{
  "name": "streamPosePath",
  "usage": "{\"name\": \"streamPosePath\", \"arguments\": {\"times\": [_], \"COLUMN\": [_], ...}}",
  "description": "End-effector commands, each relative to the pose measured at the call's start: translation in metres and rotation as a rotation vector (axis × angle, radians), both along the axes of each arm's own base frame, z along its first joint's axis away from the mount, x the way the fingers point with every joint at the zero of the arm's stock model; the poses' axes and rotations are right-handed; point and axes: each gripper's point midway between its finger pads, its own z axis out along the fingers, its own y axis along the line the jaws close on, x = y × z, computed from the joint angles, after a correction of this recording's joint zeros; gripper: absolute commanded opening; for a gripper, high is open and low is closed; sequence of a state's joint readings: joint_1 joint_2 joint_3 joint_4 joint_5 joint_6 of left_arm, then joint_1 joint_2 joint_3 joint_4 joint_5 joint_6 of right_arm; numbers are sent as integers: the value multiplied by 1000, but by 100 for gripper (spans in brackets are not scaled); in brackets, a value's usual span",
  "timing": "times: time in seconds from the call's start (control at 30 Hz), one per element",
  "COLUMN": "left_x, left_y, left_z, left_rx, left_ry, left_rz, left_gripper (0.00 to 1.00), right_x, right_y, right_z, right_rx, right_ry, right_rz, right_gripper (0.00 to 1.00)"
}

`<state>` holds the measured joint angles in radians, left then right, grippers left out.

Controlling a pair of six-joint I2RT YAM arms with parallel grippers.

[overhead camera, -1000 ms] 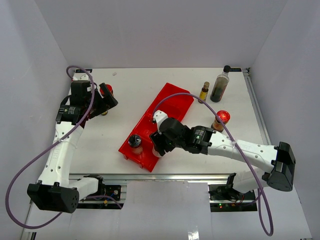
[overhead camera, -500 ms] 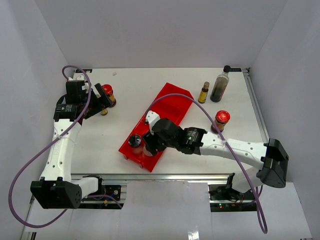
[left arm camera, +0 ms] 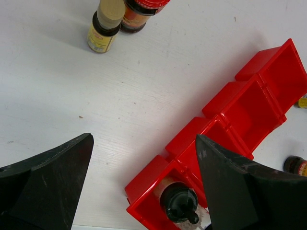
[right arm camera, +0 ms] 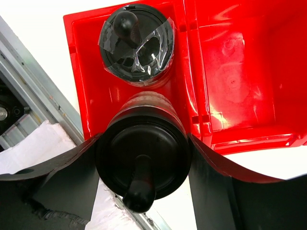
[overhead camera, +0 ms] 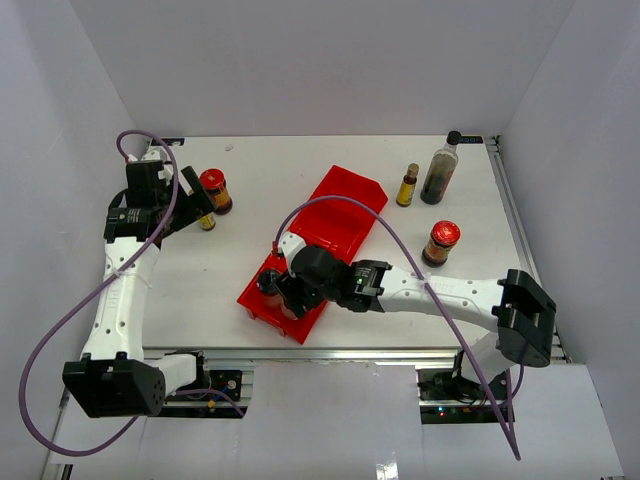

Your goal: Organize the condiment bottles

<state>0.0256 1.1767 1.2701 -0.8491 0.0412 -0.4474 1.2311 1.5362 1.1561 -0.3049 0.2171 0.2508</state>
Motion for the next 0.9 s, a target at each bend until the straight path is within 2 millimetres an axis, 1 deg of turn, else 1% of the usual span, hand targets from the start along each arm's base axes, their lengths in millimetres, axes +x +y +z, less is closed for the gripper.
{"name": "streamPosePath", "arguments": {"times": [0.0, 0.1, 0.17, 0.23, 0.27, 0.3, 0.37, 0.43, 0.6, 0.77, 0.87], "left_x": [6, 8, 9, 11, 12, 13, 15, 20, 33, 42, 46], "left_y": [5, 6, 6, 8, 9, 10, 12, 20, 26, 30, 33], "left_z": [3, 2, -1, -3, -5, -6, -7, -10, -19, -29, -31], "left_rx": [12, 15, 18, 28, 32, 36, 44, 76, 95, 114, 123], "left_ry": [-27, -27, -20, -18, -16, -16, -17, -7, 27, 53, 59], "left_rz": [3, 6, 6, 6, 9, 13, 16, 48, 64, 79, 84], "left_gripper": [98, 98, 98, 98, 98, 98, 98, 98, 98, 98, 98], "right_x": [13, 14, 13, 13, 13, 13, 12, 12, 12, 13, 12], "right_y": [24, 25, 26, 25, 25, 25, 25, 25, 21, 14, 11], "right_z": [27, 20, 16, 14, 14, 13, 13, 15, 18, 21, 21], "right_rx": [108, 98, 94, 93, 94, 93, 93, 95, 90, 80, 75], "right_ry": [-70, -66, -61, -60, -60, -60, -60, -63, -69, -88, -91], "right_rz": [-30, -35, -35, -38, -39, -39, -38, -36, -37, -39, -34], "right_gripper": [12, 24, 39, 47, 53, 58, 64, 68, 79, 82, 82]}}
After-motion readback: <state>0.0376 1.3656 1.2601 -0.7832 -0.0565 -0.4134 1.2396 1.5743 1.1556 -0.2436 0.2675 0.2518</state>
